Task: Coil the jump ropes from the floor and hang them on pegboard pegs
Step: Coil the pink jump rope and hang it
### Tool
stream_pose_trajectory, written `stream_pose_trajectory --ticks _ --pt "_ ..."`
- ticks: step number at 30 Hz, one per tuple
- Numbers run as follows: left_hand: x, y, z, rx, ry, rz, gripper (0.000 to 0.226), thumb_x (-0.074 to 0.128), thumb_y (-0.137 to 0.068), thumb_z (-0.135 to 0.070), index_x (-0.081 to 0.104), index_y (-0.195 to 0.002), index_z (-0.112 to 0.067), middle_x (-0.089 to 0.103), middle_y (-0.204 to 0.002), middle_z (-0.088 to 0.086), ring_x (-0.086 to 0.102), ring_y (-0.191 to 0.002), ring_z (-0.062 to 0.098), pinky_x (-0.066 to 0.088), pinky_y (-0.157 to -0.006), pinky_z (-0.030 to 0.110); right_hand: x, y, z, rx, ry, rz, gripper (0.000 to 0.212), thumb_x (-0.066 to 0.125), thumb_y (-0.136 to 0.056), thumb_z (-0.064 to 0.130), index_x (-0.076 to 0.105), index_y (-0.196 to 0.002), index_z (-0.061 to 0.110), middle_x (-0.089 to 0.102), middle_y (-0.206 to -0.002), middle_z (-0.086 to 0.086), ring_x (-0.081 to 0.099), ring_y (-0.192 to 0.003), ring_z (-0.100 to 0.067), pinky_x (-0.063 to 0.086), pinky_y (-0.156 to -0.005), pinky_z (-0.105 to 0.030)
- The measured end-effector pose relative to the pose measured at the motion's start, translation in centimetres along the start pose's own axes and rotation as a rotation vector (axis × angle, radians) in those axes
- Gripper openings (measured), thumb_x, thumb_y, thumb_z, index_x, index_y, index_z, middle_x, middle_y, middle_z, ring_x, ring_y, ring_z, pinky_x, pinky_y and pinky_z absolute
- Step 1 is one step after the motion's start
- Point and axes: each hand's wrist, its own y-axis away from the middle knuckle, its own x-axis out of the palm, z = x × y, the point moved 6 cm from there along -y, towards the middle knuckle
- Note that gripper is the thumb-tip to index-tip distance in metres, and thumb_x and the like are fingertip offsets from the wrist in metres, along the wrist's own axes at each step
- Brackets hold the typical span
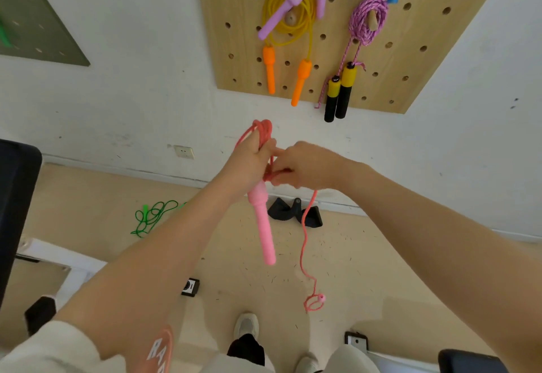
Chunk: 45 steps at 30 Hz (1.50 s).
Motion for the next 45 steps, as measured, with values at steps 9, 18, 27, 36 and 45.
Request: stream_pose_trajectory --ticks 9,18,27,36,45 --pt "2.1 2.9 -0.1 -0.121 0.187 0.332 0.048 0.03 -0.097 -0.049 0.053 -0.069 -0.017 0.044 -0.046 -0.001 0.03 -0.032 0.01 0.03 -0.039 0.019 -3.1 3.2 -5.1 0.073 -0.258 -0.411 0.064 0.075 -0.066 0.05 0.049 -0.118 0.021 0.053 -0.093 0.0 0.048 -0.072 -0.001 0.038 -0.065 -0.022" --pt "1.5 2.8 -0.7 -0.114 0.504 0.394 0.045 0.051 -0.083 -0.046 0.043 -0.044 -0.026 0.034 -0.047 -0.008 0.035 -0.036 0.007 0.031 -0.041 0.017 -1.9 1.9 -3.1 -0.142 -0.85 -0.089 0.013 0.055 -0.092 0.017 0.059 -0.083 0.009 0.053 -0.061 0.001 0.047 -0.055 -0.007 0.039 -0.059 -0.017" --pt "-2.7 1.2 -2.8 0.095 1.319 0.355 0.026 0.064 -0.08 -0.035 0.071 -0.081 -0.01 0.032 -0.046 -0.012 0.014 -0.031 0.005 0.028 -0.029 0.011 0.5 0.2 -7.5 0.06 -0.98 -0.265 0.032 0.042 -0.098 0.024 0.065 -0.077 0.016 0.054 -0.063 0.002 0.043 -0.061 -0.014 0.038 -0.066 -0.025" --pt "-1.4 0.1 -0.4 0.011 0.534 0.03 0.029 0.04 -0.099 -0.024 0.045 -0.127 -0.019 0.065 -0.111 -0.006 0.068 -0.068 0.006 0.053 -0.058 0.016 3.6 -0.7 -0.8 0.039 -0.077 0.225 0.035 0.038 -0.099 0.028 0.059 -0.074 0.014 0.055 -0.078 -0.001 0.047 -0.072 -0.016 0.038 -0.075 -0.028" --pt "-0.1 1.4 -2.1 0.036 0.074 0.265 0.032 0.035 -0.1 -0.031 0.051 -0.119 -0.011 0.066 -0.061 0.006 0.033 -0.033 0.012 0.029 -0.038 0.02 -7.2 2.3 -2.4 0.005 -0.17 -0.27 0.02 0.075 -0.075 0.028 0.06 -0.068 0.018 0.046 -0.056 0.012 0.045 -0.048 0.005 0.032 -0.047 -0.008"
